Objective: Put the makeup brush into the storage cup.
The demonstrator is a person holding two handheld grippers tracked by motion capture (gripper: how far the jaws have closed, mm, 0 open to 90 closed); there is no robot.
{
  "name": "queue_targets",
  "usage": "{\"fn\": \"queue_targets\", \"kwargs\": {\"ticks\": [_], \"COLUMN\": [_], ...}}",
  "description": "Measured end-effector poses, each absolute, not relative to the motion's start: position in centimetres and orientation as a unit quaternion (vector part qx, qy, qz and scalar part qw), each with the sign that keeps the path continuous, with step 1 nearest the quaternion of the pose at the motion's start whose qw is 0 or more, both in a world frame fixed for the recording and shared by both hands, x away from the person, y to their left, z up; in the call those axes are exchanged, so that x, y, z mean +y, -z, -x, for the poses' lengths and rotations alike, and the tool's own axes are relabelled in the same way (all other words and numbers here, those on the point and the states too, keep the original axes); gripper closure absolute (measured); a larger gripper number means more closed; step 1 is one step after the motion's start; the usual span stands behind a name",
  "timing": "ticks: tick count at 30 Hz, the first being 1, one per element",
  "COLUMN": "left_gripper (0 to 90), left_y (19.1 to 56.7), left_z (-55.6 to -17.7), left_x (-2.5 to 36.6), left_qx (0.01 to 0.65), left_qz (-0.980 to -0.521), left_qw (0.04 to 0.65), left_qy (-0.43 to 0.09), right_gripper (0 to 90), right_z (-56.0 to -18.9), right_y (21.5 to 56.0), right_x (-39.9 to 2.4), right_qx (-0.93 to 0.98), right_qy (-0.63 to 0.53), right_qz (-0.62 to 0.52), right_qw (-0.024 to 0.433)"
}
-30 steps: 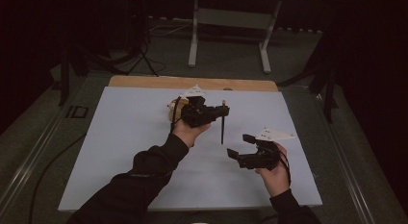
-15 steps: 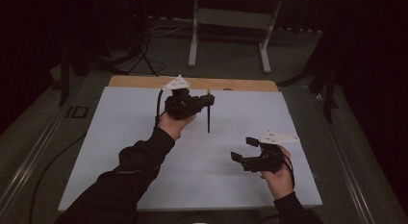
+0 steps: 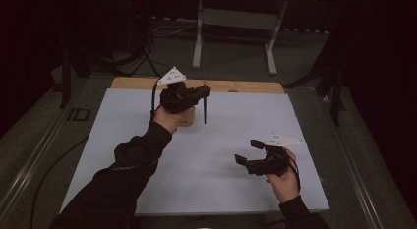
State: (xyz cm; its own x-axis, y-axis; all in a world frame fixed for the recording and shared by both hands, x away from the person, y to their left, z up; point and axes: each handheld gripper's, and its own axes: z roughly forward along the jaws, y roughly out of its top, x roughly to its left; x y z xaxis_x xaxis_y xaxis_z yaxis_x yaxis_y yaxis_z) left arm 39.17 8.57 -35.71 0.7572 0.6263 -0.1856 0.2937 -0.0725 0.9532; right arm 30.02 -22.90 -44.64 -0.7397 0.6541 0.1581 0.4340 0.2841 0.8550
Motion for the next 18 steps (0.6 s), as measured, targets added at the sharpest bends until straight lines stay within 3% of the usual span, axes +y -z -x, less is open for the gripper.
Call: {"fn": "queue_targets", "kwargs": {"ticks": [18], "left_gripper": [84.1], "left_y": [33.6], "left_z": [-41.5], "left_x": [10.7], "left_qx": [0.324], "left_qz": [-0.700], "left_qw": [0.605], "left_qy": [-0.197], "right_gripper": [13.5], "right_z": [-30.0], "right_y": [44.6], "right_x": [-23.0], "right_qx": [0.793], "right_qy": [-0.492], "right_qz": [-0.343], "right_qw": [0.113]}}
